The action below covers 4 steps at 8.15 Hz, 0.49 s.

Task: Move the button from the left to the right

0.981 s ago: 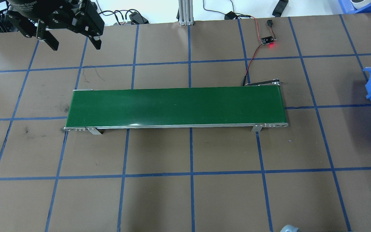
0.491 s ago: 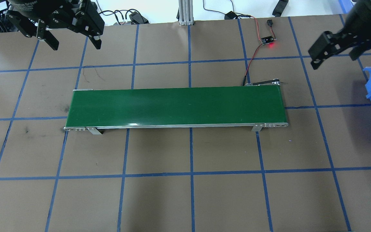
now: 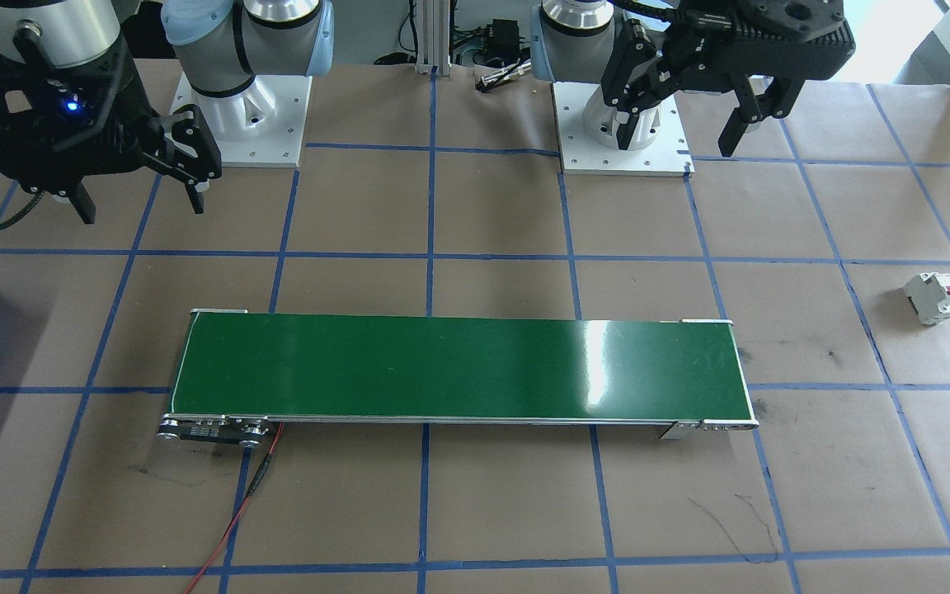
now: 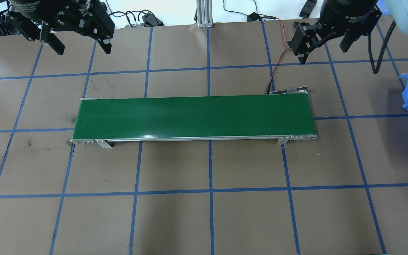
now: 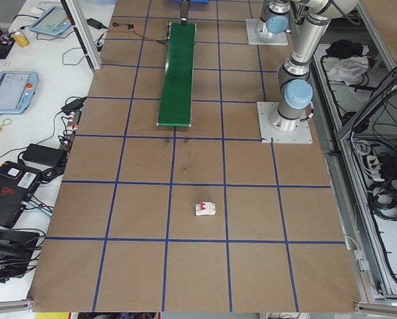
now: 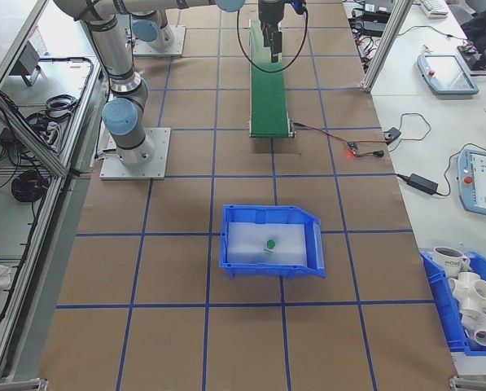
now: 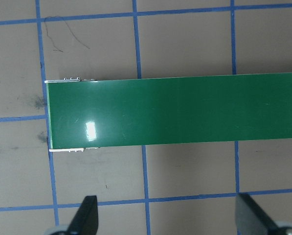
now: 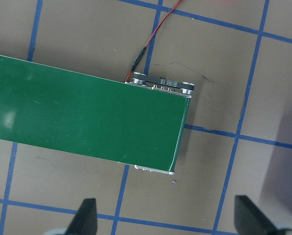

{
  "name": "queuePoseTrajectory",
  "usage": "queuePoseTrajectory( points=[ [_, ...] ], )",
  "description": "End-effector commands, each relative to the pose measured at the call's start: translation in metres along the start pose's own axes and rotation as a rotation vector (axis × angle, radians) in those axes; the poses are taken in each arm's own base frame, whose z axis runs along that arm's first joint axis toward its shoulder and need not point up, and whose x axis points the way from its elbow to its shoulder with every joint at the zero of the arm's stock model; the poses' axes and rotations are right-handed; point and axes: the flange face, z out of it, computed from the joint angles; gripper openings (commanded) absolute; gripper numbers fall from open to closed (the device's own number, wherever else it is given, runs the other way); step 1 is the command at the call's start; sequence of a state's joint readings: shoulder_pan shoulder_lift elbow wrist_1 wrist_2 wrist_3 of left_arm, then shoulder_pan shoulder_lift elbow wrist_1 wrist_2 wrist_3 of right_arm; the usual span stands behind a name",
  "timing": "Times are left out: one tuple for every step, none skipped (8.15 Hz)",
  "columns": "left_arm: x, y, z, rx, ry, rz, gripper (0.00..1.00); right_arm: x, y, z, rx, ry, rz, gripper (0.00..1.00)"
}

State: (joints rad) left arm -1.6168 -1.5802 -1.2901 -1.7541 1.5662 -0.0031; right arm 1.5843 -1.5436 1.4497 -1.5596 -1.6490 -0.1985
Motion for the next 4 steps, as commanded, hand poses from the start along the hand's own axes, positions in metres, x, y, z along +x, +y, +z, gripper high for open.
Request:
queuePoseTrajectory(
  points=[
    [0.0, 0.0002, 0.0, -0.001, 0.0, 0.0, 1.0, -0.0058, -0.0019, 0.0043, -0.01, 0.012, -0.008, 1.0],
    [0.0, 0.0, -0.0002, 0.001, 0.0, 0.0, 1.0, -0.0035, -0.0016, 0.0041, -0.013, 0.035, -0.015, 1.0],
    [0.0, 0.0, -0.0002, 0.001, 0.0, 0.0, 1.0, -0.003, -0.0014, 0.0048, -0.016, 0.041, -0.022, 1.0],
    [0.0, 0.0002, 0.0, -0.001, 0.0, 0.0, 1.0, -0.0029, -0.0016, 0.0059, -0.021, 0.042, -0.024, 1.0]
  ],
)
